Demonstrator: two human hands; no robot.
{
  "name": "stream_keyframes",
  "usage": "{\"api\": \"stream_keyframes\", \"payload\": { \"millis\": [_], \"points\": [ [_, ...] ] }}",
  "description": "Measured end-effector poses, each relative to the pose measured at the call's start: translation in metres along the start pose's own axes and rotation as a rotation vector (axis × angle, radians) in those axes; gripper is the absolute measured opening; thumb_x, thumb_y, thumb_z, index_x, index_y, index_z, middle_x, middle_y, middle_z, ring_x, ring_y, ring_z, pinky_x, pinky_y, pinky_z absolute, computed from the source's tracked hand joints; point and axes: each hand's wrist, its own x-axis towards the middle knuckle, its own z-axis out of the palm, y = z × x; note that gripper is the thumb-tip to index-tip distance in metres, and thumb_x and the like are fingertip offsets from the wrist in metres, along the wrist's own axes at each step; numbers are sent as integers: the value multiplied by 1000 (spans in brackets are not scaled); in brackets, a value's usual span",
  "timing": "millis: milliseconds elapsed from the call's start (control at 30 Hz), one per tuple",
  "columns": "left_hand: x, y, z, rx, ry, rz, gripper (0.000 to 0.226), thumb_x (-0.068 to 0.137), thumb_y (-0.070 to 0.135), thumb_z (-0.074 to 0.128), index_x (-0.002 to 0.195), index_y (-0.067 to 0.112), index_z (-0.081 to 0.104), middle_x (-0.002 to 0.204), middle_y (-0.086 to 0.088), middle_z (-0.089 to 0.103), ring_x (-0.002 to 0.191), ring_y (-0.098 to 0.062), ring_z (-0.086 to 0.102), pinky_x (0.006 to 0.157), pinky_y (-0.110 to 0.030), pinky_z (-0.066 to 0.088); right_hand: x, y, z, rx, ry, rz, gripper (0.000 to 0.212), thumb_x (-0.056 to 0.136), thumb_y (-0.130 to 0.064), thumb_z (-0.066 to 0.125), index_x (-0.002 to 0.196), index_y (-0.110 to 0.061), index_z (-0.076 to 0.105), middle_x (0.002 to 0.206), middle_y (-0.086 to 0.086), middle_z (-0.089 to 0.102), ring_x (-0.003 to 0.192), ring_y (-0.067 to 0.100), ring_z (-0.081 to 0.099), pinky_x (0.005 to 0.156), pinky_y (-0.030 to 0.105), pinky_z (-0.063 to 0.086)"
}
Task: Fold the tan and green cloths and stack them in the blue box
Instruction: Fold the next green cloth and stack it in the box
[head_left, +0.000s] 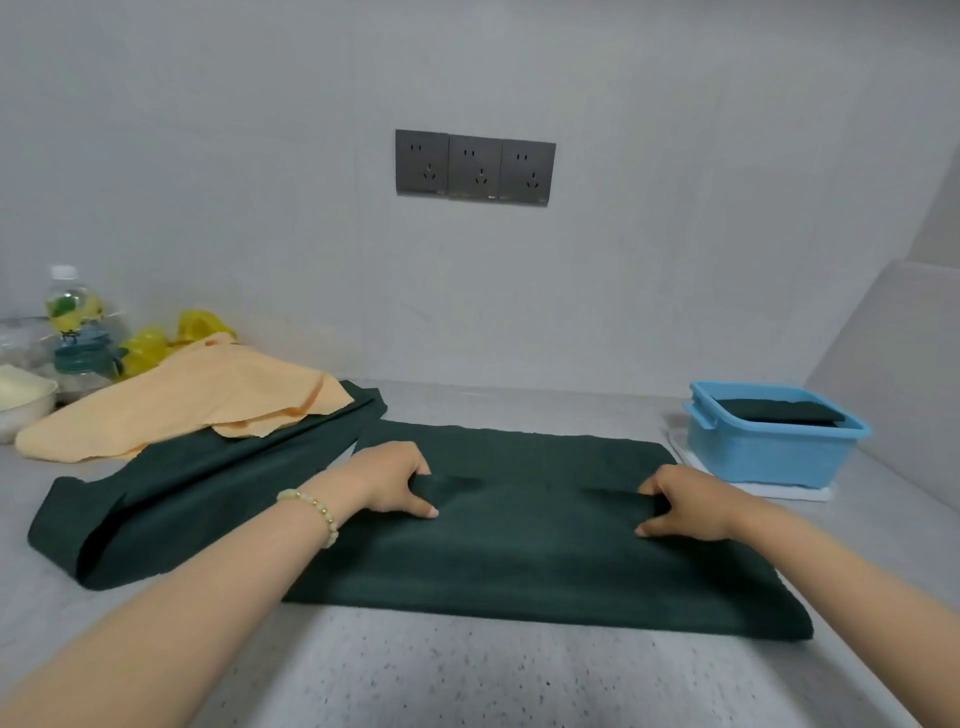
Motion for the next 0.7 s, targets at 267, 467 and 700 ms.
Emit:
{"api": "stream_keyframes", "payload": {
  "millis": [267,467,700],
  "points": [
    [31,-26,37,-105,162,-50,16,86,43,65,89,28,61,100,11,58,98,-10,56,90,-29,47,42,15,37,220,136,56,16,82,-41,69,86,-28,60,87,-10,63,79,7,57,80,22,47],
    [37,-30,42,-95,216,-73,11,89,37,62,82,28,60,93,15,57,93,-7,56,86,-28,48,52,19,47,205,163,56,13,85,-25,67,77,-26,56,90,-7,57,84,10,56,82,24,47],
    [42,-28,39,-92,234,-128,13,88,34,64,77,27,61,92,15,62,89,-8,58,80,-26,48,63,21,51,164,170,82,12,92,-21,56,81,-20,55,87,-10,51,74,3,48,70,17,37]
  ]
}}
